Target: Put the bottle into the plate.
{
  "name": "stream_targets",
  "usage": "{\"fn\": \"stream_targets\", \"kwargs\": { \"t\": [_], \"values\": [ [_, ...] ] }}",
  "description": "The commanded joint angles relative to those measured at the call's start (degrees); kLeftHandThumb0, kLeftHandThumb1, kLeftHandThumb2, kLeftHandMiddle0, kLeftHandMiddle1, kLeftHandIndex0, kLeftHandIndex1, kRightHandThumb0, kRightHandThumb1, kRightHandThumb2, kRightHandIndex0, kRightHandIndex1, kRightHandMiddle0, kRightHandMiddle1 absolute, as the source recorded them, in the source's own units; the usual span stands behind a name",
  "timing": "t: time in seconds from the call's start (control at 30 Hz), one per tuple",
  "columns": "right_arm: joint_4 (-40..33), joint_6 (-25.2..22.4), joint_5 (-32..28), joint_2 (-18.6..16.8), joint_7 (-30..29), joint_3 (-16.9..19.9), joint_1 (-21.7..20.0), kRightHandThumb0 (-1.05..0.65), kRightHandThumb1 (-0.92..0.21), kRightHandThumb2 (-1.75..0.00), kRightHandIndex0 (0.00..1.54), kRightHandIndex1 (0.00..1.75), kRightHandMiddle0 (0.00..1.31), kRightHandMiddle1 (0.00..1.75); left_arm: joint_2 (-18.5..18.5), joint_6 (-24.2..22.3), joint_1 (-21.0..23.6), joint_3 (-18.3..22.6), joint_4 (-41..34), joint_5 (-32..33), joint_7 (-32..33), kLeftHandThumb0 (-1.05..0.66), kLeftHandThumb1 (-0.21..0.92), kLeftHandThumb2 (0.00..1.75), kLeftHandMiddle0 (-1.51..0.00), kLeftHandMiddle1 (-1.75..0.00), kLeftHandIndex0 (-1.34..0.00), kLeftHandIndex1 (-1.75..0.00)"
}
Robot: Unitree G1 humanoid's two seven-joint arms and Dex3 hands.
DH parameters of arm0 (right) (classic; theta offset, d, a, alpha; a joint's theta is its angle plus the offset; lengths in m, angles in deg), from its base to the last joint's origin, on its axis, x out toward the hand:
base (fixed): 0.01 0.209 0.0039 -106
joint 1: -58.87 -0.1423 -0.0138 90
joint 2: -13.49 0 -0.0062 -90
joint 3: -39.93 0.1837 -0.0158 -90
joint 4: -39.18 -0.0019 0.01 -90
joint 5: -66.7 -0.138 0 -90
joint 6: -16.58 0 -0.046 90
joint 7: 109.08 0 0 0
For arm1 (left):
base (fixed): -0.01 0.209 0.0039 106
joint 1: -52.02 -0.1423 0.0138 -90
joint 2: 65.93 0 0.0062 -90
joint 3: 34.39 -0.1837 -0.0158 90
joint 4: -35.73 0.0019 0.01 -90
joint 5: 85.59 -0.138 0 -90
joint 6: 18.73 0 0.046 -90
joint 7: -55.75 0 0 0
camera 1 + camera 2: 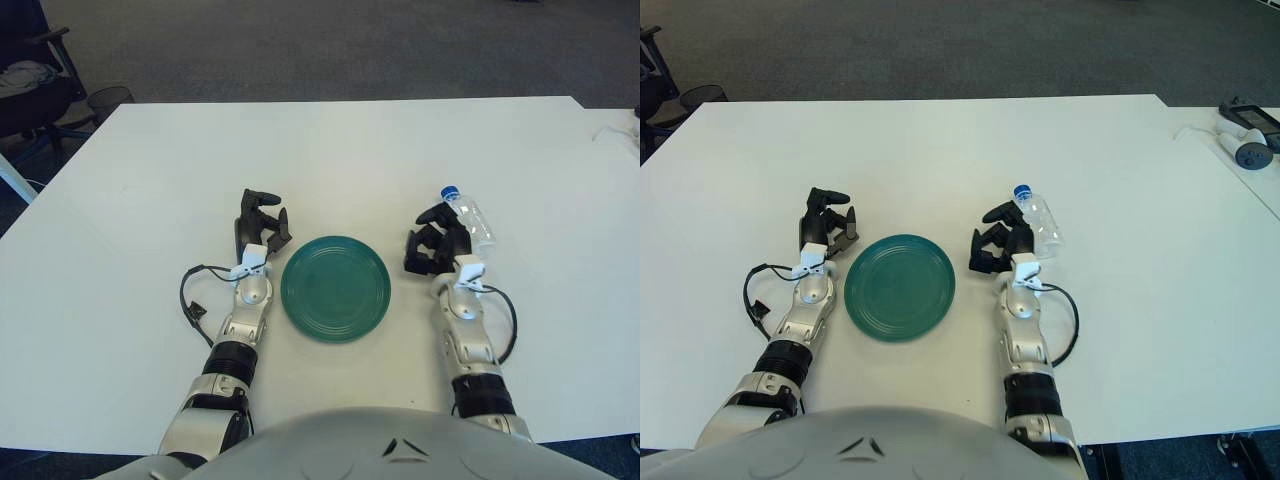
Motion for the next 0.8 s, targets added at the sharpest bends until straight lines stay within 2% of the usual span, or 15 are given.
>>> {"fn": "stream_targets", "kwargs": {
  "t": [0.0, 0.2, 0.43, 0.77],
  "values": [
    [-5.8, -0.2, -1.8, 0.8, 1.7, 0.4, 1.0, 0.00, -0.06, -1.58, 0.85, 1.63, 0.57, 1.75, -0.9, -2.5, -1.9, -0.9, 3.3, -0.6, -0.2, -0.40, 0.63, 0.92, -0.99, -1.75, -0.38, -1.75],
    [-5.5, 0.4, -4.0, 1.9, 4.7, 0.7, -2.3, 0.00, -0.07, -1.57, 0.83, 1.65, 0.56, 1.75, -1.1, -2.1, -1.1, -1.3, 4.4, -1.1, 1.1, -0.40, 0.62, 0.93, -1.00, -1.75, -0.39, -1.75],
    [-3.1, 0.8, -5.4, 2.5, 5.5, 2.1, -4.8, 0.00, -0.12, -1.54, 0.78, 1.70, 0.52, 1.75, -0.8, -2.4, -0.3, -2.0, 5.6, -2.5, 2.5, -0.40, 0.61, 0.94, -1.00, -1.75, -0.39, -1.75],
    [-1.8, 6.2, -5.3, 3.8, 6.4, 4.2, -7.6, 0.00, -0.14, -1.52, 0.76, 1.72, 0.51, 1.75, -0.8, -2.4, 0.1, -2.1, 6.6, -1.2, 0.6, -0.40, 0.62, 0.93, -0.98, -1.75, -0.39, -1.75]
  ]
}}
